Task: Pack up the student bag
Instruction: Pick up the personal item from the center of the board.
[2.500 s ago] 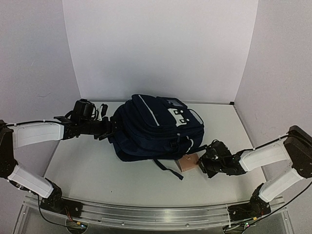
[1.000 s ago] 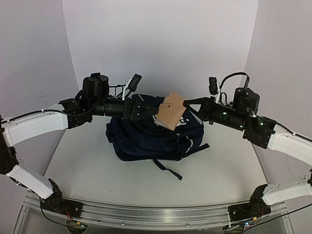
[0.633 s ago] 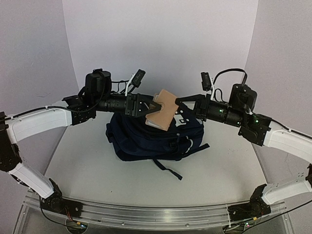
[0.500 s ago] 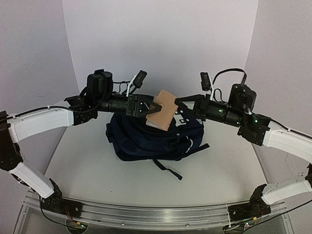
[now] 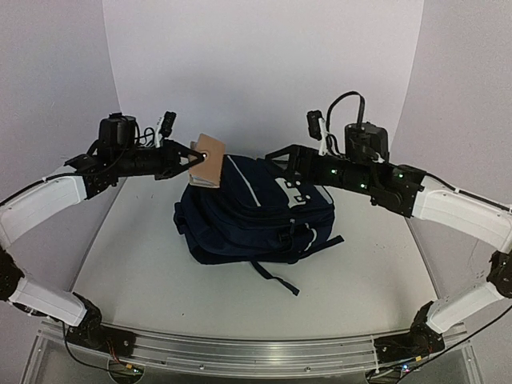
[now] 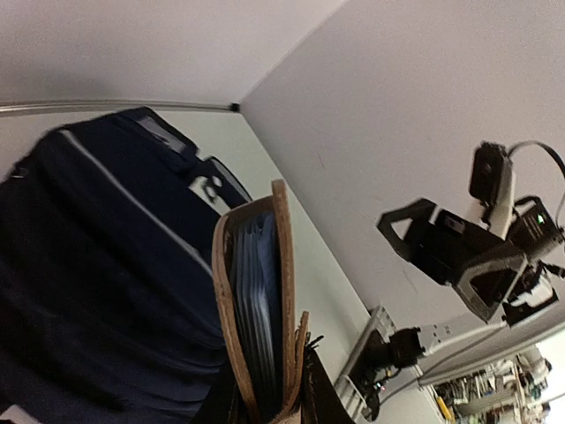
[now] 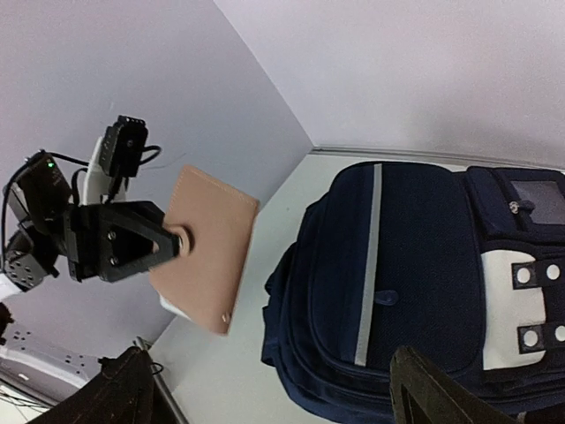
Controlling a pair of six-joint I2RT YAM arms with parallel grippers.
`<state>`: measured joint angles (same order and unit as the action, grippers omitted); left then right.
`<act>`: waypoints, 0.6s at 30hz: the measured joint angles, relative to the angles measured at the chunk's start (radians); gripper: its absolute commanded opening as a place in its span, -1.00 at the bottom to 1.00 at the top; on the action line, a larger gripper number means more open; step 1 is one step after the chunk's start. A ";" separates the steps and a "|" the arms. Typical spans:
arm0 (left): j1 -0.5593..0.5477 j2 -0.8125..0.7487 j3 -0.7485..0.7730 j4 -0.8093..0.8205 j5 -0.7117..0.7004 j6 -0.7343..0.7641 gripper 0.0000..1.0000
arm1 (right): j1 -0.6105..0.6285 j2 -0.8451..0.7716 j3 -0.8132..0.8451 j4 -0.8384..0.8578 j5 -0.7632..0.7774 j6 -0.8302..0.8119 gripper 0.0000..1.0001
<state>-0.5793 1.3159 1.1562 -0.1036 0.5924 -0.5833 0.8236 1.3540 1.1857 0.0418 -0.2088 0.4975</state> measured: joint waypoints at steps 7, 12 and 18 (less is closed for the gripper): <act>0.319 -0.078 -0.010 -0.160 -0.040 -0.021 -1.00 | 0.075 0.245 0.275 -0.174 0.281 -0.158 0.68; 0.405 -0.085 -0.058 -0.195 -0.035 -0.045 -1.00 | 0.111 0.408 0.404 -0.236 0.364 -0.223 0.49; 0.406 -0.105 -0.113 -0.212 -0.018 -0.053 -1.00 | 0.149 0.549 0.519 -0.294 0.414 -0.274 0.55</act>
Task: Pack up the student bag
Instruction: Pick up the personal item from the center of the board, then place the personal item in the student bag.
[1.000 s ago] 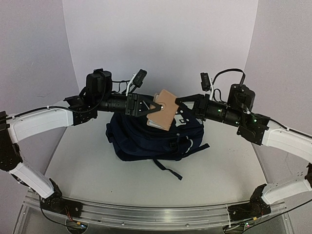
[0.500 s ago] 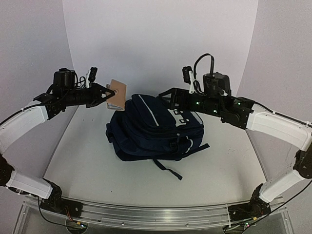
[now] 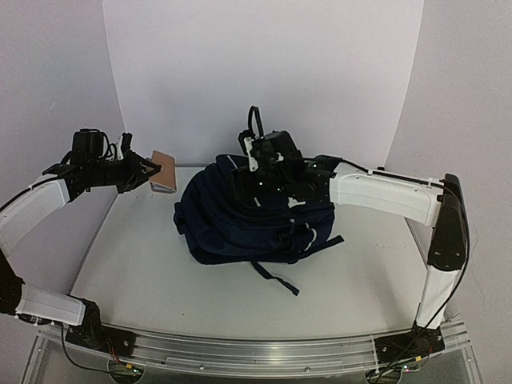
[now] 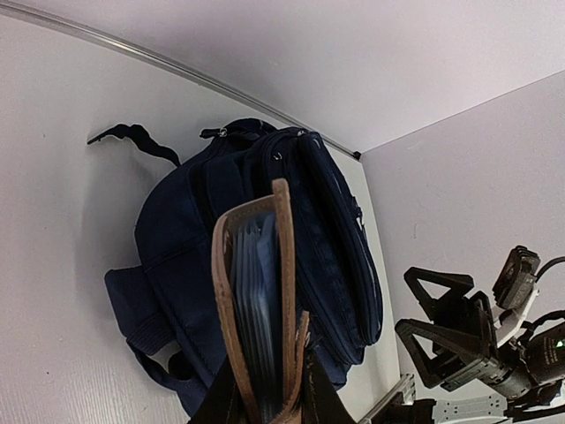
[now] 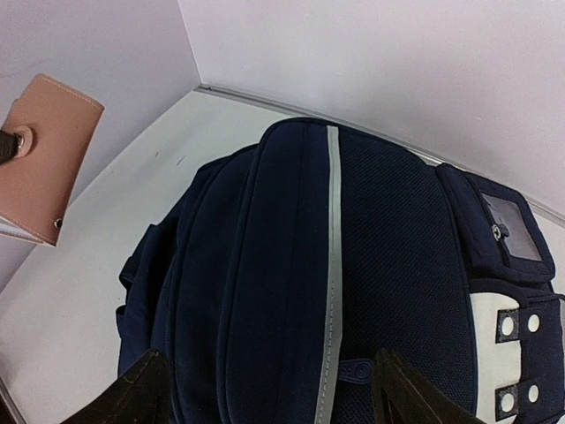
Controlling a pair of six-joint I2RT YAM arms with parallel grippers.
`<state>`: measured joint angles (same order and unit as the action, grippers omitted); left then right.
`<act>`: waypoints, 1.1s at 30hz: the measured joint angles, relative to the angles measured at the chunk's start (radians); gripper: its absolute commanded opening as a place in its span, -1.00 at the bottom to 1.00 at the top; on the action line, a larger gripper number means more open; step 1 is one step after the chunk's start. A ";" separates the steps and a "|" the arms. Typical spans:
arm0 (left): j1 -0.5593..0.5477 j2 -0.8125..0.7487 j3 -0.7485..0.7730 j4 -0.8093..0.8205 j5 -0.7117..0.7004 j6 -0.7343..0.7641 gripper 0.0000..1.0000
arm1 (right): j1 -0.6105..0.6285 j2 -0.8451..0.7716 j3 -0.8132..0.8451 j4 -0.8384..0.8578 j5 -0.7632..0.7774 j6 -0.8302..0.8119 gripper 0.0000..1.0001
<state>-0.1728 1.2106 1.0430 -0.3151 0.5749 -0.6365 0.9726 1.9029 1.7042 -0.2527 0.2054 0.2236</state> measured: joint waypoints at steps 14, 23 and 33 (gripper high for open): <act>0.007 -0.084 -0.021 -0.045 0.001 0.008 -1.00 | 0.050 0.167 0.159 -0.130 0.236 -0.040 0.13; 0.004 -0.085 -0.022 -0.052 0.008 -0.019 -1.00 | 0.066 0.167 0.181 -0.149 0.361 0.003 -0.73; -0.223 0.012 -0.020 0.179 0.000 -0.226 -1.00 | 0.066 0.136 0.170 -0.139 0.407 0.069 -1.00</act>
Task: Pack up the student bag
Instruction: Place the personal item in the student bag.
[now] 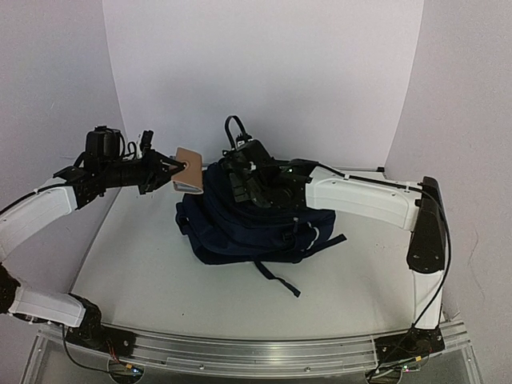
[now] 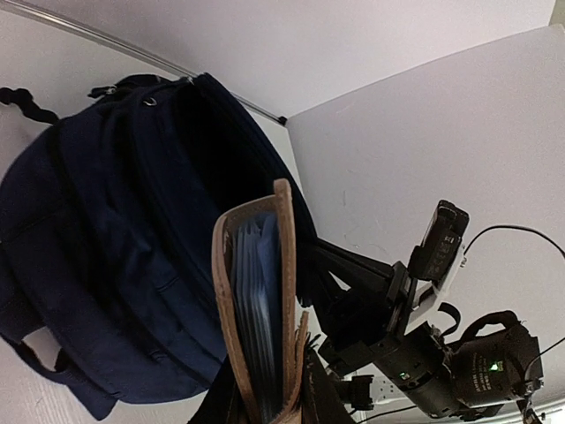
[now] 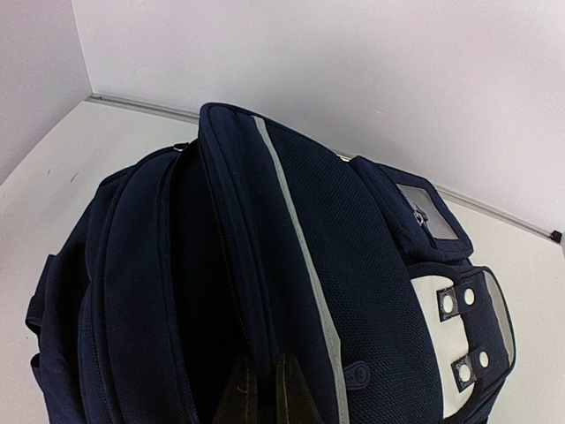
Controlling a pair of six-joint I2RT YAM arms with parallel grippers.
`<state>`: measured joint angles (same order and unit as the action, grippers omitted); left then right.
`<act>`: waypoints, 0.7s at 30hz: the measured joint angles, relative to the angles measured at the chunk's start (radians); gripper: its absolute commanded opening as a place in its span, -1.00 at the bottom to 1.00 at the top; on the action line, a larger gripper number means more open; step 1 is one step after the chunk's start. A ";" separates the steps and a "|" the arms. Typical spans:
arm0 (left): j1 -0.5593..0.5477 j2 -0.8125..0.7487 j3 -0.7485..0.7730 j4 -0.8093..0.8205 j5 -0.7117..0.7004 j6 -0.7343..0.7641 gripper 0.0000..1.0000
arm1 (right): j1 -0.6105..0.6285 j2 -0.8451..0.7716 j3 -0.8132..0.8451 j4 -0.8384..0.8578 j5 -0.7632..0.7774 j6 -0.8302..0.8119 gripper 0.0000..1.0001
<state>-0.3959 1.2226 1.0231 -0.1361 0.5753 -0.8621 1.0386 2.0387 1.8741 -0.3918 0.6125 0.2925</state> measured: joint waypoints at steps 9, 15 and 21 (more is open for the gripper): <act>-0.076 0.146 0.000 0.221 0.005 -0.163 -1.00 | -0.017 -0.084 -0.078 0.057 -0.017 0.049 -1.00; -0.105 0.230 0.003 0.324 -0.015 -0.238 -1.00 | -0.019 -0.100 -0.109 0.091 -0.049 0.059 -1.00; -0.116 0.372 0.047 0.374 -0.041 -0.291 -1.00 | -0.019 -0.106 -0.123 0.106 -0.071 0.067 -1.00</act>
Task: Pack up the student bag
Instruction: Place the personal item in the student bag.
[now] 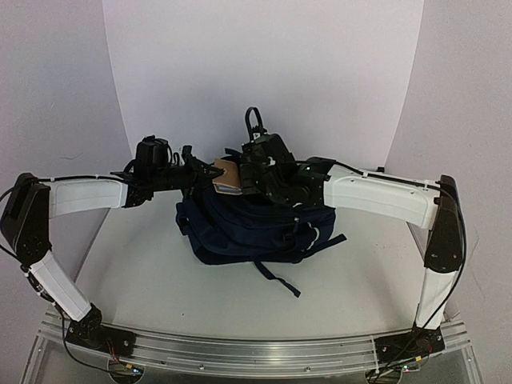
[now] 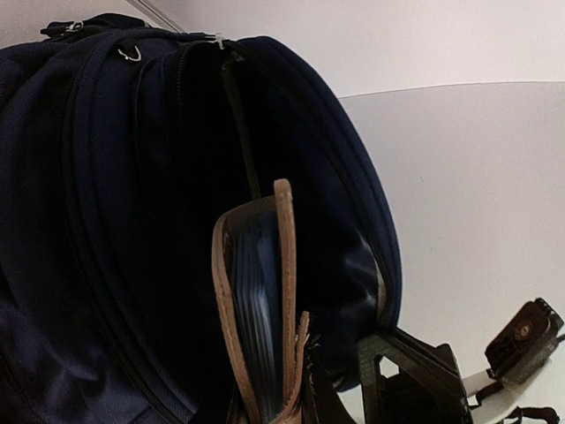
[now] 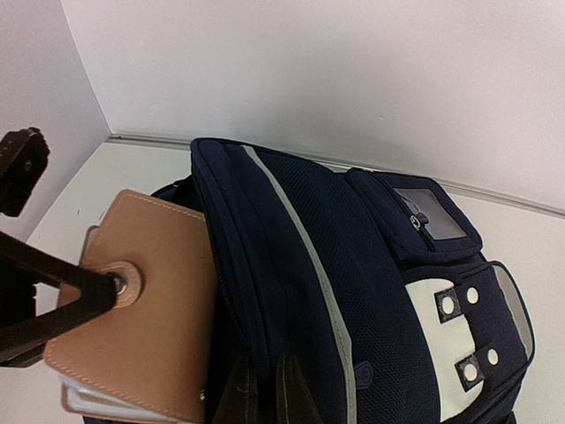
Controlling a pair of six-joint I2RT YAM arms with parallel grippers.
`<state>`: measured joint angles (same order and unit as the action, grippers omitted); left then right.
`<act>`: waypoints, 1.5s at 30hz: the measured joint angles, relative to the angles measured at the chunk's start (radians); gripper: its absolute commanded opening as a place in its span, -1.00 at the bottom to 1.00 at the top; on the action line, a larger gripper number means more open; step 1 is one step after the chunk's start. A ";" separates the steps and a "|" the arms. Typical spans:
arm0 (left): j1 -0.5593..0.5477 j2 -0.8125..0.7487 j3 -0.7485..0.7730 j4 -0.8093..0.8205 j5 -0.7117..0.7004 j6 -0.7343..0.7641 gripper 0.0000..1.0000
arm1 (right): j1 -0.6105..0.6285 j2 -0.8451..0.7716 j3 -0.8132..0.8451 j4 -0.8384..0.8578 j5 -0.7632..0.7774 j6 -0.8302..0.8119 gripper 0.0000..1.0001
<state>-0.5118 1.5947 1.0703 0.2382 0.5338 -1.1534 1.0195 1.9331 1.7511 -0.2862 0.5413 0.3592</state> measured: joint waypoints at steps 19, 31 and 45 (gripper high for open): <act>-0.053 0.269 0.318 -0.107 -0.090 0.058 0.34 | 0.001 -0.012 -0.022 0.018 -0.008 -0.008 -1.00; -0.051 -0.017 0.318 -0.471 -0.287 0.329 0.84 | 0.007 -0.034 -0.048 0.031 -0.040 -0.017 -1.00; 0.159 0.007 0.331 -0.561 -0.127 0.509 0.89 | -0.009 -0.208 -0.256 0.053 -0.246 0.044 0.97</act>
<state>-0.3529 1.6013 1.4012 -0.3227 0.4069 -0.6448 1.0104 1.7248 1.4956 -0.2330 0.2952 0.4034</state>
